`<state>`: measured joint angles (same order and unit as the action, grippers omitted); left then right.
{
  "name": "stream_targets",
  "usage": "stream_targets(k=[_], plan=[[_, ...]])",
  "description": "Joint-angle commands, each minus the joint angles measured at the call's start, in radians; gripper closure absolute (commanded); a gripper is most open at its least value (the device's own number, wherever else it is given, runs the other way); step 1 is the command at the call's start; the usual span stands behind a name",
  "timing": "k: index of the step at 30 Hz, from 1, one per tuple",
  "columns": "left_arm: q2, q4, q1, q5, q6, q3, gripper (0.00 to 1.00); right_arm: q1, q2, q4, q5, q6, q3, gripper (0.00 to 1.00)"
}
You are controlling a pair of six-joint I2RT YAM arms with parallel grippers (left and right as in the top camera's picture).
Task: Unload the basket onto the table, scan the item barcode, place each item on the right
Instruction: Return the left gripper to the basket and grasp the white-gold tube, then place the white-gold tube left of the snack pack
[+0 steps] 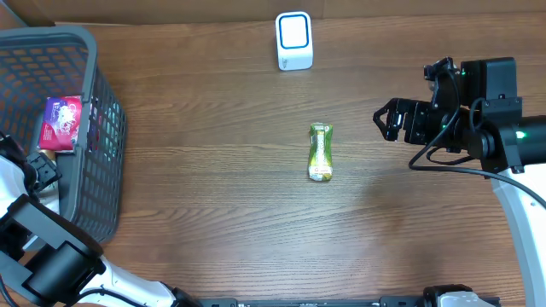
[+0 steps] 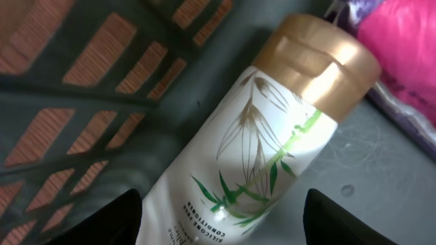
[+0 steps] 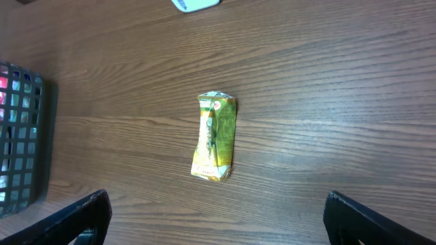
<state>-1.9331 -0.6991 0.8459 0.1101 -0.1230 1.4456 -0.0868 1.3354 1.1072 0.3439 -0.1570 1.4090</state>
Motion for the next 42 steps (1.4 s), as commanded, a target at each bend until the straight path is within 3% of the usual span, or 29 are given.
stream_targets(k=[1, 6, 9, 11, 13, 22, 36, 39, 42], plan=[[-0.036, 0.005, -0.003, 0.015, -0.077, -0.017, 0.33, -0.003, 0.002, 0.006, 0.009, 0.0, 0.017, 0.0], [-0.081, -0.017, -0.002, 0.035, -0.079, -0.018, 0.38, -0.003, 0.002, 0.014, 0.009, 0.0, 0.017, 0.0], [-0.102, -0.024, 0.0, 0.043, -0.08, -0.018, 0.61, -0.003, 0.002, 0.013, 0.009, 0.0, 0.017, 0.0], [-0.101, -0.012, -0.004, 0.043, -0.079, -0.016, 0.83, -0.003, 0.002, 0.014, 0.009, 0.0, 0.017, 0.0], [-0.1, -0.011, -0.009, 0.047, -0.079, -0.007, 0.96, -0.003, 0.002, 0.014, 0.009, 0.0, 0.017, 0.0], [-0.1, -0.18, -0.076, 0.05, -0.023, 0.198, 0.96, -0.003, 0.002, 0.011, 0.009, 0.0, 0.017, 0.0], [-0.097, -0.636, -0.345, 0.051, 0.046, 1.089, 0.96, -0.003, 0.002, -0.001, 0.009, 0.0, 0.017, 0.0], [-0.082, -0.728, -0.392, 0.048, 0.14, 1.241, 0.96, -0.003, 0.002, 0.003, 0.009, 0.0, 0.017, 0.0], [-0.041, -0.871, -0.469, -0.014, 0.317, 1.327, 0.96, -0.003, 0.002, 0.005, 0.009, 0.0, 0.017, 0.0]])
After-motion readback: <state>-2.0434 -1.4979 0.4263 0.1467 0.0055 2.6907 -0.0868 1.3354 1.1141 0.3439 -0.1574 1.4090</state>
